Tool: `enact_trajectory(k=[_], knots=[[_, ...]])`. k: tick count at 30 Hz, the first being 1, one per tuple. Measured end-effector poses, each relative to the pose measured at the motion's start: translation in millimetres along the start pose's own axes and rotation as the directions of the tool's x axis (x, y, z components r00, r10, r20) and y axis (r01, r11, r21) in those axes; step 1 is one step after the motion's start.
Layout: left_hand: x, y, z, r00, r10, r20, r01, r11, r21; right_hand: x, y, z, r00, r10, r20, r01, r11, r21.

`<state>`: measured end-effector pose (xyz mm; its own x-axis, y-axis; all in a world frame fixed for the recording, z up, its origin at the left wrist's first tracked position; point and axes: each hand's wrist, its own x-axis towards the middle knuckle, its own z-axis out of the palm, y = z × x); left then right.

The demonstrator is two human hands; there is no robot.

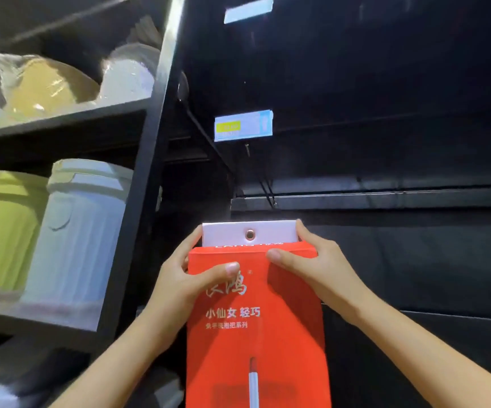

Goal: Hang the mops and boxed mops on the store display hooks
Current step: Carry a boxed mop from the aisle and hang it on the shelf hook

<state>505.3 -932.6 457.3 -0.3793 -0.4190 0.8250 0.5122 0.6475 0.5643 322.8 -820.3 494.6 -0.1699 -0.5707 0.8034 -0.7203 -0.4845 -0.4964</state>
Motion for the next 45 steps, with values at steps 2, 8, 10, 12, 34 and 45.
enact_trajectory(k=[2, 8, 10, 12, 34, 45], knots=[[19, 9, -10, 0.999, 0.047, 0.01, -0.046, 0.998, -0.045, 20, -13, 2, 0.999, -0.03, -0.012, 0.029, 0.998, -0.052], [70, 34, -31, 0.98, 0.189, 0.059, -0.189, 0.982, -0.003, 60, -48, -2, 0.992, -0.115, -0.054, 0.107, 0.985, -0.138], [85, 39, -34, 0.976, 0.213, 0.054, -0.213, 0.977, -0.008, 73, -54, -4, 0.989, -0.119, -0.093, 0.102, 0.981, -0.166], [98, 44, -35, 0.972, 0.229, 0.052, -0.228, 0.974, -0.018, 84, -59, -6, 0.985, -0.115, -0.126, 0.093, 0.981, -0.168], [153, 37, -31, 0.95, 0.31, 0.038, -0.305, 0.948, -0.095, 130, -65, -21, 0.985, -0.149, -0.092, 0.141, 0.986, -0.09], [157, 35, -32, 0.96, 0.277, 0.044, -0.269, 0.953, -0.139, 133, -79, -26, 0.998, -0.07, -0.006, 0.068, 0.984, -0.166]])
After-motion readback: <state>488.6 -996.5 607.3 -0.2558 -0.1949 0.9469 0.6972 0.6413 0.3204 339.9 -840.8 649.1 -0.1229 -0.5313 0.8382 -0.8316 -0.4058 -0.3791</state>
